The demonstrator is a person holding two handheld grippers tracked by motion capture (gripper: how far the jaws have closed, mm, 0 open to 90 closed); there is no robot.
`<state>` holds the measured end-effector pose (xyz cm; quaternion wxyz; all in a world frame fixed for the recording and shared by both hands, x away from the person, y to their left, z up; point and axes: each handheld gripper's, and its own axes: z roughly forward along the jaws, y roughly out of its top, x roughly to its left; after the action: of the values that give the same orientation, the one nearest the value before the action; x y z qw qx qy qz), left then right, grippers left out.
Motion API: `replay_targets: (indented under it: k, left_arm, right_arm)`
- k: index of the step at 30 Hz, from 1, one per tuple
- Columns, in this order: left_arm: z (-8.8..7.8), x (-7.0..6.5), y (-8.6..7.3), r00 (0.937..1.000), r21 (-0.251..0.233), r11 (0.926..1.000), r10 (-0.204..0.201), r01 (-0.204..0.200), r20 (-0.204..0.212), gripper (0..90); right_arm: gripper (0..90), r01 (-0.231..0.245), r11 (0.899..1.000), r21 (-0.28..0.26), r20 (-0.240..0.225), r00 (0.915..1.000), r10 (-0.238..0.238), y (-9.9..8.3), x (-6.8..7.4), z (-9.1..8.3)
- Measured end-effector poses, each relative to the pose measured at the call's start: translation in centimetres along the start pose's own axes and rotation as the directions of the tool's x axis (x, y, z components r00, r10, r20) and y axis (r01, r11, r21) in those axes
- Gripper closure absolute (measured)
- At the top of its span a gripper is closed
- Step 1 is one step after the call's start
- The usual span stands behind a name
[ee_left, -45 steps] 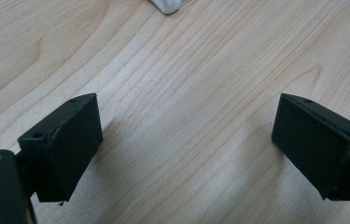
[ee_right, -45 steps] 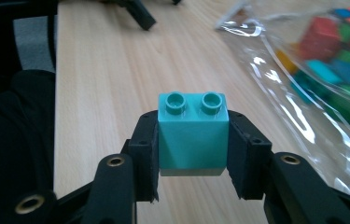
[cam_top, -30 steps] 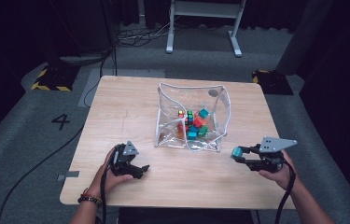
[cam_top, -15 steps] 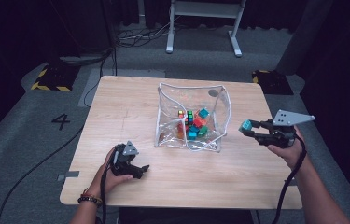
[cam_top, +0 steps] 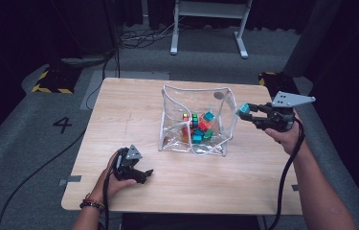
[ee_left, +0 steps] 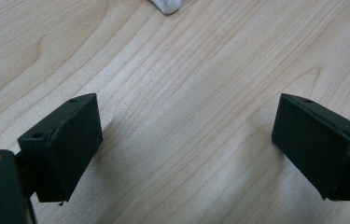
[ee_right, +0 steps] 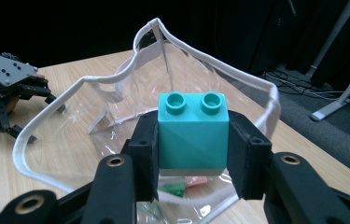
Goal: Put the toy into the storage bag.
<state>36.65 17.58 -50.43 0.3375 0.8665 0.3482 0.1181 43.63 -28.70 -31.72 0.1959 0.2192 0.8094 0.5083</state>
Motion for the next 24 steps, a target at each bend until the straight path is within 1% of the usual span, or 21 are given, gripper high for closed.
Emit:
replay_targets:
  k: [2,3,5,6,7,8,9,10,12,13,14,15,16,17,18,20,21,22,23,24]
  left_arm:
    - [0.0,0.0,0.0,1.0000,0.000,1.0000,0.000,0.000,0.000,8.8]
    - [0.0,0.0,0.0,1.0000,0.000,1.0000,0.000,0.000,0.000,8.8]
    - [0.0,0.0,0.0,1.0000,0.000,1.0000,0.000,0.000,0.000,8.8]
    - [0.0,0.0,0.0,1.0000,-0.001,1.0000,0.000,0.000,-0.001,8.8]
    - [0.0,0.0,0.0,1.0000,0.000,1.0000,0.000,0.000,0.000,8.8]
    - [0.0,0.0,0.0,1.0000,0.000,1.0000,0.000,0.000,0.000,8.8]
    - [0.0,0.0,0.0,1.0000,0.000,1.0000,0.000,0.000,0.000,8.8]
    - [0.0,0.0,0.0,1.0000,-0.001,1.0000,-0.001,0.001,-0.001,8.8]
    - [0.0,0.0,0.0,1.0000,0.000,1.0000,0.000,0.000,0.000,8.8]
    - [0.0,0.0,0.0,1.0000,0.000,1.0000,0.000,0.000,0.000,8.8]
    - [0.0,0.0,0.0,1.0000,0.000,1.0000,0.000,0.000,0.000,8.8]
    - [0.0,0.0,0.0,1.0000,0.000,1.0000,0.000,0.000,0.000,8.8]
    - [0.0,0.0,0.0,1.0000,0.000,1.0000,0.000,0.000,0.000,8.8]
    - [0.0,0.0,0.0,1.0000,0.000,1.0000,0.000,0.000,0.000,8.8]
    - [0.0,0.0,0.0,1.0000,0.001,1.0000,0.000,0.000,0.001,8.8]
    - [0.0,0.0,0.0,1.0000,0.000,1.0000,0.000,0.000,0.000,8.8]
    - [0.0,0.0,0.0,1.0000,0.000,1.0000,0.000,0.000,0.000,8.8]
    - [0.0,0.0,0.0,1.0000,0.000,1.0000,0.000,0.000,0.000,8.8]
    - [0.0,0.0,0.0,1.0000,0.000,1.0000,0.000,0.000,0.000,8.8]
    - [0.0,0.0,0.0,1.0000,0.000,1.0000,0.000,0.000,0.000,8.8]
  right_arm:
    - [59.4,0.014,1.000,0.008,-0.006,0.9999,-0.014,0.6,0.1,0.7]
    - [59.4,0.009,1.000,0.014,-0.012,0.9999,-0.009,0.9,0.2,1.0]
    - [59.4,0.019,0.999,0.030,-0.029,0.9994,-0.018,1.7,0.3,1.9]
    - [59.4,0.032,0.998,0.048,-0.045,0.9985,-0.030,2.0,0.3,2.4]
    - [59.4,0.058,0.997,0.059,-0.055,0.9970,-0.055,2.4,0.4,3.0]
    - [59.4,0.068,0.994,0.080,-0.074,0.9953,-0.062,2.7,0.4,3.7]
    - [59.3,0.065,0.994,0.091,-0.086,0.9947,-0.057,2.9,0.4,4.2]
    - [59.4,0.072,0.992,0.107,-0.098,0.9932,-0.062,3.1,0.4,4.8]
    - [59.4,0.100,0.983,0.156,-0.104,0.9910,-0.084,3.4,0.7,6.1]
    - [59.4,0.109,0.979,0.172,-0.111,0.9896,-0.091,3.6,0.7,6.6]
    - [59.4,0.111,0.977,0.184,-0.128,0.9878,-0.088,3.7,0.8,7.1]
    - [59.3,0.118,0.972,0.204,-0.138,0.9862,-0.091,3.8,0.8,7.8]
    - [59.4,0.123,0.968,0.219,-0.138,0.9860,-0.094,3.9,0.9,8.1]
    - [59.3,0.128,0.962,0.240,-0.140,0.9854,-0.097,4.0,0.9,8.7]
    - [59.3,0.148,0.950,0.275,-0.147,0.9830,-0.110,4.1,1.1,9.3]
    - [59.3,0.170,0.937,0.306,-0.156,0.9796,-0.127,4.2,1.2,10.1]
    - [59.3,0.172,0.932,0.320,-0.172,0.9775,-0.121,4.2,1.2,10.4]
    - [59.3,0.181,0.923,0.341,-0.188,0.9747,-0.121,4.3,1.3,10.8]
    - [59.3,0.203,0.908,0.366,-0.194,0.9712,-0.139,4.2,1.3,11.2]
    - [59.3,0.211,0.889,0.406,-0.196,0.9705,-0.141,4.1,1.3,11.7]
